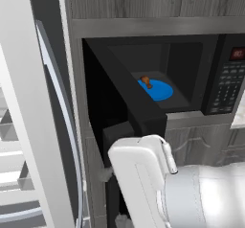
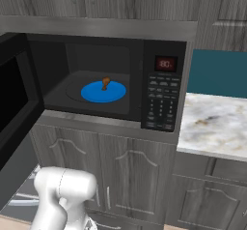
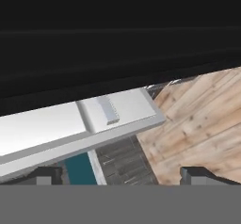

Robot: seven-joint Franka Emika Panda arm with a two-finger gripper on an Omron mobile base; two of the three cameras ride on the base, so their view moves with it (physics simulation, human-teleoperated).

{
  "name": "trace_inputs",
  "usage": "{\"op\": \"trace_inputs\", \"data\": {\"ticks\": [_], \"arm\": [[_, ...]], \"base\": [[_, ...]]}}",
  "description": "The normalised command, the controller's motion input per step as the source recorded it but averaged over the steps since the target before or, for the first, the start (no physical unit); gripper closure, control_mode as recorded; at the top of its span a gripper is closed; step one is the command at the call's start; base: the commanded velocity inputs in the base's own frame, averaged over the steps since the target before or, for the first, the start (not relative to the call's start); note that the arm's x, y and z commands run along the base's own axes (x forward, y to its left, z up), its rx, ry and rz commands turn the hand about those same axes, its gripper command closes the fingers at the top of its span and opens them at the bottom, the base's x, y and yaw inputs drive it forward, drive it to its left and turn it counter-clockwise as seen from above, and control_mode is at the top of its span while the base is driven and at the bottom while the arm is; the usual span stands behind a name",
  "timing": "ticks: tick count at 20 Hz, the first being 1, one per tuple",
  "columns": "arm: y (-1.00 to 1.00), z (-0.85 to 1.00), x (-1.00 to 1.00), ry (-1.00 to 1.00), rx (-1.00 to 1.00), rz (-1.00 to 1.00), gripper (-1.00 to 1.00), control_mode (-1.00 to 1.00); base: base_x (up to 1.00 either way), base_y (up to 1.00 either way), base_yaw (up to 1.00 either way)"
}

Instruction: Transport the chicken drumstick from the fridge to the microwave and turn on the microwave.

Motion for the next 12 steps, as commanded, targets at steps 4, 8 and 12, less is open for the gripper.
{"op": "trace_inputs", "data": {"ticks": [4,8,12], "arm": [[0.23,-0.04,0.33,0.0,0.0,-0.04,-1.0,-1.0],[0.23,-0.07,0.29,0.0,0.0,-0.05,-1.0,-1.0],[0.13,-0.1,0.25,0.0,0.0,-0.04,-1.0,-1.0]], "base": [[0.0,0.0,0.0],[0.0,0.0,0.0],[0.0,0.0,0.0]]}}
